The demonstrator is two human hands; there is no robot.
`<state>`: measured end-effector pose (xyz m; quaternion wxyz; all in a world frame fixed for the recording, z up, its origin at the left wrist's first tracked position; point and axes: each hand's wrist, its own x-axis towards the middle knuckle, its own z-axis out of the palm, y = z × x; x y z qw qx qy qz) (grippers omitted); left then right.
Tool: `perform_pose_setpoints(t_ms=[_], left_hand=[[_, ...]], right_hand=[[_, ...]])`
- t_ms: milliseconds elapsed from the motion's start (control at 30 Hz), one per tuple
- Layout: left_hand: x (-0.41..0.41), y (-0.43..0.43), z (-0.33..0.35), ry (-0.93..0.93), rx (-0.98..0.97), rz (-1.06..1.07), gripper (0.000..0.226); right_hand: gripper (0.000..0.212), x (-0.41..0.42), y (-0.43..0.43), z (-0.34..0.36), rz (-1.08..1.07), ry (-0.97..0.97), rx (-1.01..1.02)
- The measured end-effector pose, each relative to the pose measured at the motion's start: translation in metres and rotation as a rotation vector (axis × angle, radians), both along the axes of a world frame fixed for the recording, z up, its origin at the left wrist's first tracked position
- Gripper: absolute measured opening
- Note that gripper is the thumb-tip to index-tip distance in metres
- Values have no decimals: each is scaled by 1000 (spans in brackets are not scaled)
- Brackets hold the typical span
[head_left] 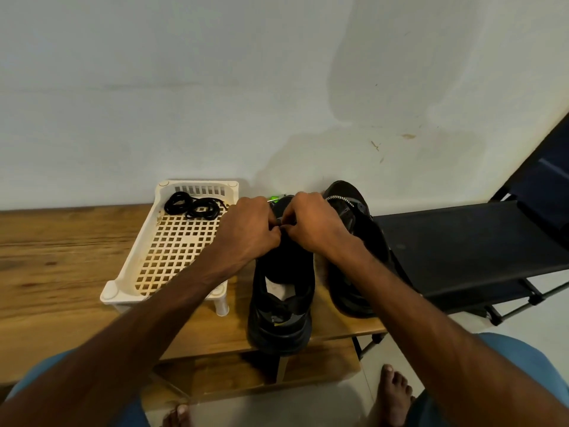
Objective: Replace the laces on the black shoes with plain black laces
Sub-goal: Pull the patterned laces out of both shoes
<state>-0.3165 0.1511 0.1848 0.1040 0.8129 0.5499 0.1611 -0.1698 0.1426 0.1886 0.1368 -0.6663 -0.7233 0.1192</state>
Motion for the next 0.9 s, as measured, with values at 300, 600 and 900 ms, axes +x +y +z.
perform_pose_setpoints(t_ms=[300, 600, 900], left_hand=[[5, -2, -1, -49, -30, 93, 23], [4, -5, 2, 8, -18, 71, 28], [-3, -3, 6, 49, -49, 84, 22]], right_hand=[[18, -5, 3, -6, -32, -25, -20], [11, 18, -5, 15, -33, 166, 56], [13, 52, -4, 16, -269, 527, 387]])
